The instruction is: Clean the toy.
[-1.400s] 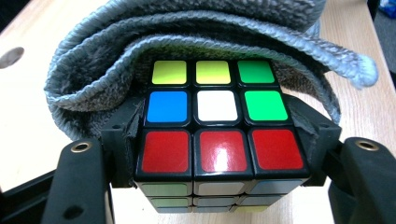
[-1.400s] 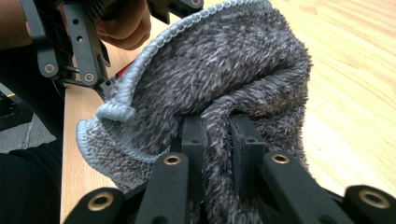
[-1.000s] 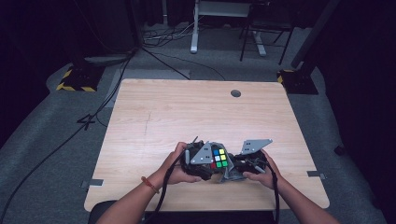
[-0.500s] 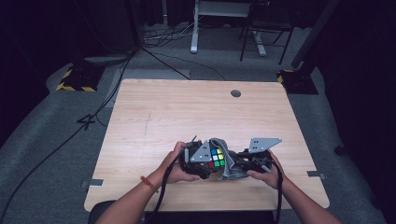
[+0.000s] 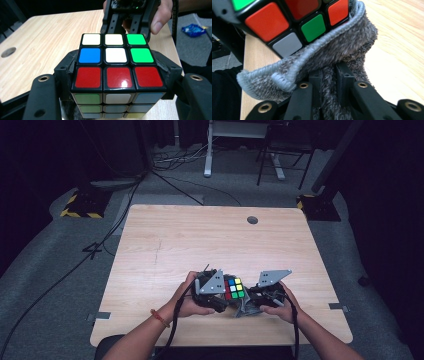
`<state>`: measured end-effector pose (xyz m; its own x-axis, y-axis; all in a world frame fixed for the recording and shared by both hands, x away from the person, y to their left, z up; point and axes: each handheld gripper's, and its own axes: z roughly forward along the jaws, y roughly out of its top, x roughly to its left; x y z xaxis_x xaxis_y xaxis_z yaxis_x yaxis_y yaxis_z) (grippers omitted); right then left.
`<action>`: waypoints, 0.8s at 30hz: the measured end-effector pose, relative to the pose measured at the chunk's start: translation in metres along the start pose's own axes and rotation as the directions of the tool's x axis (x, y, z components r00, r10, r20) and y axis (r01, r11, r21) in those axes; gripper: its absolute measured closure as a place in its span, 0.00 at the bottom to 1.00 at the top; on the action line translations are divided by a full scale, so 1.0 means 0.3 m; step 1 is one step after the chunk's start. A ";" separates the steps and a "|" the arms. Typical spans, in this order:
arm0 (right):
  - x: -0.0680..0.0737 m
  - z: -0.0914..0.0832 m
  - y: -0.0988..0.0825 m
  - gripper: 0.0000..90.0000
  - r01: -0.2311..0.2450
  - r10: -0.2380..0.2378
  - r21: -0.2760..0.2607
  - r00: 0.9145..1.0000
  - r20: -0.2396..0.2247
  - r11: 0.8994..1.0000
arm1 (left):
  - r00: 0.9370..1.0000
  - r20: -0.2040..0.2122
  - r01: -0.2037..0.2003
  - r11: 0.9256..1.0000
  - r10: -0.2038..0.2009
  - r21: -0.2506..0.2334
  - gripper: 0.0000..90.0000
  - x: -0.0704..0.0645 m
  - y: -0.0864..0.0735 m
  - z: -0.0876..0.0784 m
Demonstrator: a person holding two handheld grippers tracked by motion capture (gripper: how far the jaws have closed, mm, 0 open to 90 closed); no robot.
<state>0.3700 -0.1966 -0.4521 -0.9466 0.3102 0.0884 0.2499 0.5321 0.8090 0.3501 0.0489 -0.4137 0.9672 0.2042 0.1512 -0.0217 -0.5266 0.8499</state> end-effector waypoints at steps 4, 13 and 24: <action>-0.013 -0.021 -0.007 0.87 -0.031 0.031 -0.034 0.999 -0.023 0.999 | 1.000 -0.007 0.018 1.000 -0.018 -0.019 0.37 0.011 -0.012 -0.004; -0.004 -0.054 0.010 0.86 -0.031 0.028 -0.081 0.999 -0.035 0.996 | 0.998 -0.049 -0.035 0.998 0.038 0.056 0.36 -0.005 -0.020 0.022; -0.003 -0.084 0.020 0.86 -0.032 0.030 -0.117 0.999 -0.022 0.993 | 0.999 -0.036 -0.034 0.995 0.037 0.096 0.37 0.000 -0.031 0.038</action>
<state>0.3672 -0.2136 -0.4326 -0.9430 0.3082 0.1256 0.2547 0.4256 0.8683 0.3533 0.0444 -0.4274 0.9559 0.2141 0.2009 -0.0297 -0.6102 0.7917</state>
